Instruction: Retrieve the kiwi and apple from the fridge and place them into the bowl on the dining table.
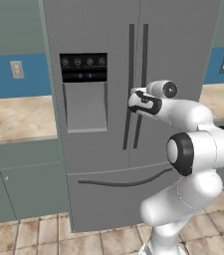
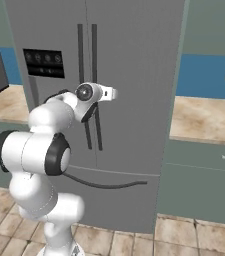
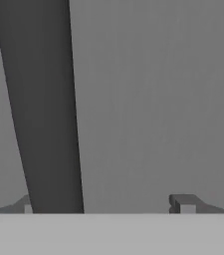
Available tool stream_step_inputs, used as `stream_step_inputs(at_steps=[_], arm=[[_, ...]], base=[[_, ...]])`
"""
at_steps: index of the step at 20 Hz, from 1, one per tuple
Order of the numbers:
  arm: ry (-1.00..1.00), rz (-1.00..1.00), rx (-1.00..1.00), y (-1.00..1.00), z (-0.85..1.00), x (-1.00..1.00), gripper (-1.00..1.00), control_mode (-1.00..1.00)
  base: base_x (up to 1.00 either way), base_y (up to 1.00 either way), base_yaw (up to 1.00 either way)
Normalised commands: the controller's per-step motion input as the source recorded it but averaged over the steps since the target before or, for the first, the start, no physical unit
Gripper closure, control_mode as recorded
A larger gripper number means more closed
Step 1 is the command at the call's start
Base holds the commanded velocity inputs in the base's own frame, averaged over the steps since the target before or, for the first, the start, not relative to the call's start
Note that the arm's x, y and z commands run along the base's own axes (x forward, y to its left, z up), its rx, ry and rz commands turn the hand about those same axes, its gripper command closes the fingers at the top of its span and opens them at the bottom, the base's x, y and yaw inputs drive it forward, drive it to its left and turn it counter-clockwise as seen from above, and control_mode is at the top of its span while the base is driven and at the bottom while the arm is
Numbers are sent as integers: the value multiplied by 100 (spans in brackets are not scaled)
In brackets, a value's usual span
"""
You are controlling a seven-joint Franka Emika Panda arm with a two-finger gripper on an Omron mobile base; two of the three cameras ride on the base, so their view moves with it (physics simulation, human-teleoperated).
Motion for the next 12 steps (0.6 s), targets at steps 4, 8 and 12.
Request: stream_step_inputs(at_steps=[4, 8, 12], arm=[[9, 0, 0, -1, 3, 1, 100, -100], [10, 0, 0, -39, 27, -97, 100, -100], [9, 0, 0, -78, 29, -100, 100, -100]], base=[[0, 0, 0], [0, 0, 0], [0, 0, 0]])
